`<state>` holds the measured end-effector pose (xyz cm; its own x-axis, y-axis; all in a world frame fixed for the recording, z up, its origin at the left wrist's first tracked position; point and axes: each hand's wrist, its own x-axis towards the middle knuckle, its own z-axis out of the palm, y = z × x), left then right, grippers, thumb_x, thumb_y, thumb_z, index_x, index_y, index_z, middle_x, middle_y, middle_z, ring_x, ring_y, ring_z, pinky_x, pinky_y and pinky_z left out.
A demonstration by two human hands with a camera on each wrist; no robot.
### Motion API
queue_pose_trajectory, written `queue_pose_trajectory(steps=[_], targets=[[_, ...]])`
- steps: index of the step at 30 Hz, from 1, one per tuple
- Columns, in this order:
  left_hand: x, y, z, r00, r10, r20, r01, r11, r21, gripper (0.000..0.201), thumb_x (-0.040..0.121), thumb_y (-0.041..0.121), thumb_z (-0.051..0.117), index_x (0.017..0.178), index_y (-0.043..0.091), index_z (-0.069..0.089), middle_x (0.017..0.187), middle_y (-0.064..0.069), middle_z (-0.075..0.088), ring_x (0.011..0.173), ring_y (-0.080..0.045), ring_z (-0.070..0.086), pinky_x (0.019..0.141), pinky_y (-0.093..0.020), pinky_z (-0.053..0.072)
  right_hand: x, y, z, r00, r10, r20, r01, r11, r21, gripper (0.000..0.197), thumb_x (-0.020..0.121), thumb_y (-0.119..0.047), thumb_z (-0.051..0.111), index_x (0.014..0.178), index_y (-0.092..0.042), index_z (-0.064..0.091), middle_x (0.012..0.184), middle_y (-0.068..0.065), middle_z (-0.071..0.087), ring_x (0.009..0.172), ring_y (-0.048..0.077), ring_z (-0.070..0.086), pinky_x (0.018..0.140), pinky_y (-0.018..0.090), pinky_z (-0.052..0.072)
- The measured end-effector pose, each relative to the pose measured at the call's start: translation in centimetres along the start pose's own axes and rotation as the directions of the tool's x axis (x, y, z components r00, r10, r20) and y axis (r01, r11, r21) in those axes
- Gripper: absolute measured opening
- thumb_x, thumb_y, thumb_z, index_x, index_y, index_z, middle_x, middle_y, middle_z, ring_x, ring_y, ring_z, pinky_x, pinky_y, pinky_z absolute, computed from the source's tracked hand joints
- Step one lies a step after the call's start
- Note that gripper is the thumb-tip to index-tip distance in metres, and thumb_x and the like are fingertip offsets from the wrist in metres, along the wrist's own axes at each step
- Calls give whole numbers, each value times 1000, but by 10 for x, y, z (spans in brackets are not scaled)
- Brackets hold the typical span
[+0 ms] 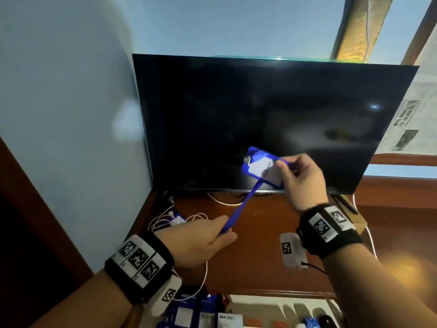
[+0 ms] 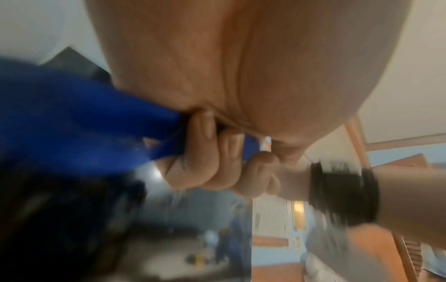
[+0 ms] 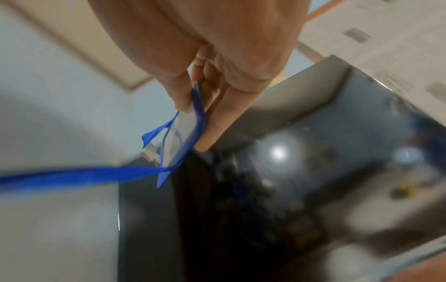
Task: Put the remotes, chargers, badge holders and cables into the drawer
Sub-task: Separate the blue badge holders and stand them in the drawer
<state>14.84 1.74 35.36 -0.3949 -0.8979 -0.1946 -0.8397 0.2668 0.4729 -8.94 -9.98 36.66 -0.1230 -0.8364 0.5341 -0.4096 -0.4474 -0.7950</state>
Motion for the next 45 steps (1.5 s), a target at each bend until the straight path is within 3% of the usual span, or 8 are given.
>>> queue_pose_trajectory(steps=[8, 14, 19, 22, 27, 31, 37, 45], targets=[[11, -13, -52, 895, 133, -425, -78, 987, 144, 25, 105, 45, 50, 89, 29, 59, 76, 7, 60, 70, -6, 58, 66, -30, 48, -83, 29, 32, 714, -37, 699, 4, 999, 49, 6, 94, -20, 73, 91, -25, 73, 82, -7, 73, 73, 1, 66, 68, 19, 51], [29, -62, -9, 928, -57, -367, -21, 979, -204, 26, 100, 54, 52, 90, 35, 67, 79, 11, 69, 72, -9, 66, 71, -44, 52, -76, 13, 28, 886, 151, 439, -415, 681, 603, 11, 92, -11, 70, 83, -15, 71, 79, 9, 71, 66, 17, 61, 59, 29, 49], [18, -36, 36, 955, -24, -296, -50, 970, -240, 25, 106, 44, 47, 94, 33, 66, 64, 6, 59, 54, -11, 52, 58, -38, 45, -66, 42, 44, 935, 281, 217, -347, 853, 389, 10, 94, -26, 73, 88, -20, 70, 85, 8, 77, 79, 24, 73, 71, 43, 60], [15, -25, 39, 942, 20, -334, -53, 995, -90, 29, 104, 49, 46, 92, 29, 64, 75, 2, 66, 68, -15, 62, 70, -45, 52, -72, 54, 50, 969, 154, 194, -172, 982, 77, 16, 93, -27, 74, 81, -25, 63, 79, -8, 72, 72, 0, 66, 68, 17, 50], [18, -28, 5, 905, 60, -421, -7, 992, 126, 29, 100, 47, 58, 83, 24, 61, 80, 6, 57, 75, -8, 55, 72, -35, 50, -99, 51, 56, 828, 12, 561, 19, 999, -50, 6, 93, -27, 74, 90, -30, 69, 82, -10, 71, 73, 5, 65, 65, 24, 54], [25, -56, 10, 939, -122, -320, 94, 991, -100, 24, 92, 55, 68, 92, 31, 69, 92, 10, 61, 85, -8, 62, 81, -34, 54, -105, 36, 52, 705, 23, 709, -178, 973, 145, 3, 94, -19, 74, 96, -18, 72, 87, 2, 77, 75, 10, 70, 64, 25, 56], [24, -84, 60, 943, -333, 19, 159, 397, -904, 18, 90, 15, 78, 106, 8, 72, 94, -17, 77, 80, -26, 75, 79, -39, 61, -125, 42, 55, 654, 123, 746, -357, 920, 161, 11, 92, -20, 74, 99, -11, 70, 92, 10, 77, 82, 23, 74, 67, 29, 59], [2, -116, 119, 910, -333, 245, 221, -110, -969, 32, 99, -3, 56, 129, 1, 63, 115, -21, 70, 95, -28, 70, 80, -40, 62, -178, 75, 72, 625, 373, 686, -641, 746, 179, 5, 96, -9, 69, 94, -6, 66, 74, 6, 71, 64, 16, 64, 54, 31, 55]])
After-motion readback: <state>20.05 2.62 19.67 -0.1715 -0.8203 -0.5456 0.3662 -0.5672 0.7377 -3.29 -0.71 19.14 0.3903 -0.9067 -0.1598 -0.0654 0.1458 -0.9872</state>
